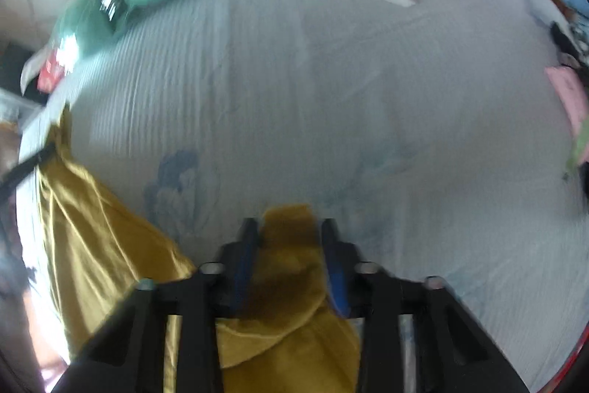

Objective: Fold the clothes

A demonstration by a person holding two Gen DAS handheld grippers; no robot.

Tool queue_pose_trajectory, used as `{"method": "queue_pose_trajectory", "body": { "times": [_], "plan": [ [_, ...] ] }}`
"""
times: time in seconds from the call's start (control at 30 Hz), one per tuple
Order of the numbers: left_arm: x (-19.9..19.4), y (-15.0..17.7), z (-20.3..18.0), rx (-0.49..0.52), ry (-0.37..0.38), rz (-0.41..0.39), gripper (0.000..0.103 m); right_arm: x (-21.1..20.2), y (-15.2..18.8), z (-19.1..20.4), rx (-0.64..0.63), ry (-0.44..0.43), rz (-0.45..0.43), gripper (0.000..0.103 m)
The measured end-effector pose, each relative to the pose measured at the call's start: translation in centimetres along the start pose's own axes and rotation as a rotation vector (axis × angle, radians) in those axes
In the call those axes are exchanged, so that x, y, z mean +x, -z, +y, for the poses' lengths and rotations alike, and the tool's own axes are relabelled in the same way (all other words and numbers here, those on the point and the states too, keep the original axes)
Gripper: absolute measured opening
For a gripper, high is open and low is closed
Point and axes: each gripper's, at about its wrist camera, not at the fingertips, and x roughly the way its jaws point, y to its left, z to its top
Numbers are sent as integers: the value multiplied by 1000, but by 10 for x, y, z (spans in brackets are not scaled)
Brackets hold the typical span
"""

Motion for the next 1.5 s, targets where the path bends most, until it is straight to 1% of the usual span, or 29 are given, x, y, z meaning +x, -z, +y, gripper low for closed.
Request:
{"method": "queue_pose_trajectory", "body": {
  "times": [0.03,0.07,0.13,0.17,0.23,0.27,0.3,0.37,0.43,0.47,0.5,0.53,0.57,0.6,0.63,0.73,0.83,1.0,1.1,1.23,1.3,1.37,1.43,1.47,1.5],
  "plan": [
    [-8,0,4,-17,-8,-29,7,-7,2,1,1,15,-26,8],
    [-17,0,9,-39,-10,-63,7,-20,4,-3,29,14,-73,8],
    [-31,-3,15,-82,-18,-116,7,-58,6,-23,141,16,-209,8],
    [-32,-9,16,-103,-30,-136,7,-71,4,-31,182,27,-259,8],
    [-31,-24,16,-150,-63,-181,7,-81,-10,-45,265,39,-331,9],
    [-27,-32,16,-173,-58,-178,7,-85,-18,-53,308,43,-367,14],
    [-20,-40,17,-198,-38,-158,7,-82,-28,-58,340,50,-378,30],
    [-10,-50,16,-213,18,-100,7,-68,-43,-66,365,64,-343,48],
    [-10,-51,16,-194,68,-58,7,-63,-34,-69,357,63,-332,48],
    [-14,-45,16,-176,82,-45,7,-63,-26,-71,346,60,-330,48],
    [-21,-36,17,-154,89,-37,10,-62,-14,-72,335,56,-323,48],
    [-28,-26,19,-131,95,-30,21,-61,2,-75,331,48,-308,48],
    [-34,-17,20,-108,101,-22,30,-60,18,-79,330,38,-292,48],
    [-41,-7,21,-85,108,-14,54,-59,34,-82,329,28,-276,47],
    [-48,2,22,-62,114,-6,69,-57,51,-86,328,19,-259,46],
    [-68,42,35,-43,111,11,71,-57,93,-97,327,30,-207,45],
    [-83,87,54,-64,121,50,71,-55,129,-106,346,29,-164,45],
    [-102,169,67,-57,63,104,71,-59,177,-107,344,43,-114,45],
    [-112,216,74,-71,44,124,71,-67,207,-108,357,6,-101,45],
    [-118,248,81,-84,54,125,71,-65,246,-99,344,3,-63,45],
    [-119,259,86,-97,85,123,71,-64,263,-88,332,19,-58,45],
    [-121,267,87,-96,104,116,71,-62,280,-78,320,31,-74,45],
    [-123,278,82,-75,94,116,71,-58,292,-71,305,20,-89,45],
    [-124,285,78,-66,88,117,71,-55,296,-69,292,21,-98,48],
    [-125,292,75,-60,91,114,71,-52,301,-66,279,21,-107,49]
  ]
}}
